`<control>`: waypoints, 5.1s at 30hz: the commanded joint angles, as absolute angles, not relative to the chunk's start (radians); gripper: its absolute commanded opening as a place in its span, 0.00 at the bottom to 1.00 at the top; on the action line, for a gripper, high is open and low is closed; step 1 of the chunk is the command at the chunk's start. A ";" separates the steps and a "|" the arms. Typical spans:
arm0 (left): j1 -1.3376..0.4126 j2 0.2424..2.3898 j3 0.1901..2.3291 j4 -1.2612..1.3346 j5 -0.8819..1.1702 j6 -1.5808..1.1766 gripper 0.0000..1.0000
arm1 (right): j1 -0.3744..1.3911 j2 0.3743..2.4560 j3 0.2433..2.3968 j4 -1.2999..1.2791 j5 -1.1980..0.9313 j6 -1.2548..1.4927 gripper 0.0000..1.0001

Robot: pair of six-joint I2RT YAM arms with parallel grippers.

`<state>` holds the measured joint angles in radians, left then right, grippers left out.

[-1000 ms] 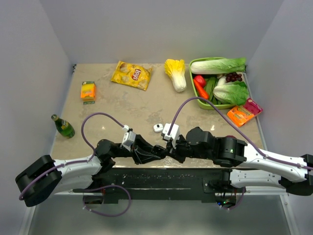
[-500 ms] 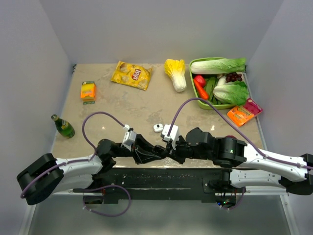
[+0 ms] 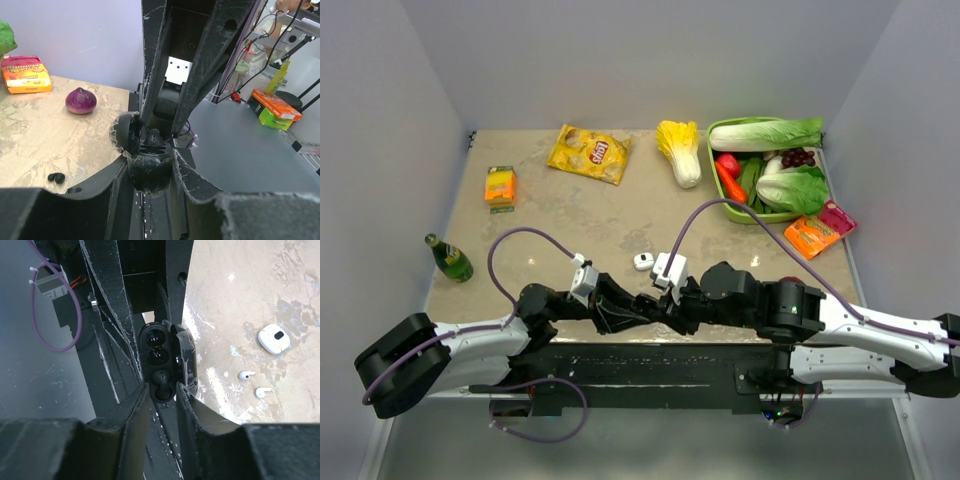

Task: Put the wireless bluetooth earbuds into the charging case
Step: Place the earbud in the charging case, then pick up the earbud from the center of the board, then place the earbud in the charging case.

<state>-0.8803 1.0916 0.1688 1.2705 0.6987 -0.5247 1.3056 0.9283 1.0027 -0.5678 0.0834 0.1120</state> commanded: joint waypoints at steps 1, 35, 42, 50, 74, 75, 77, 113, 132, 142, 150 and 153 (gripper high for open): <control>-0.885 1.094 0.189 1.402 0.692 -0.531 0.00 | 1.310 0.902 1.015 -0.543 0.147 0.132 0.34; -0.885 0.907 -0.075 1.430 0.354 -0.515 0.00 | 0.827 1.002 0.609 -0.353 0.365 0.701 0.45; -0.885 0.897 -0.115 1.451 0.356 -0.522 0.00 | 0.801 1.104 0.554 -0.293 0.377 0.784 0.17; -0.885 0.897 -0.130 1.454 0.353 -0.514 0.00 | 0.773 1.155 0.491 -0.259 0.359 0.867 0.24; -0.887 0.925 -0.129 1.460 0.367 -0.514 0.00 | 0.749 1.195 0.479 -0.176 0.307 0.811 0.04; -0.887 0.925 -0.129 1.462 0.367 -0.514 0.00 | 0.749 1.175 0.480 -0.175 0.304 0.810 0.00; -0.885 0.922 -0.130 1.460 0.367 -0.514 0.00 | 0.750 1.075 0.480 -0.167 0.304 0.792 0.00; -0.879 1.123 0.075 1.467 0.604 -0.588 0.00 | 1.072 0.784 0.971 -0.447 -0.336 0.087 0.00; -0.880 1.117 0.118 1.486 0.719 -0.563 0.00 | 1.219 0.930 0.980 -0.400 -0.177 0.092 0.00; -0.882 1.088 0.133 1.428 0.738 -0.529 0.00 | 1.272 0.980 0.991 -0.403 -0.081 0.094 0.00; -0.885 1.081 0.129 1.424 0.738 -0.528 0.00 | 1.278 0.986 0.992 -0.382 -0.035 0.103 0.00; -0.888 1.081 0.127 1.424 0.738 -0.526 0.00 | 1.278 0.986 0.991 -0.373 -0.025 0.106 0.00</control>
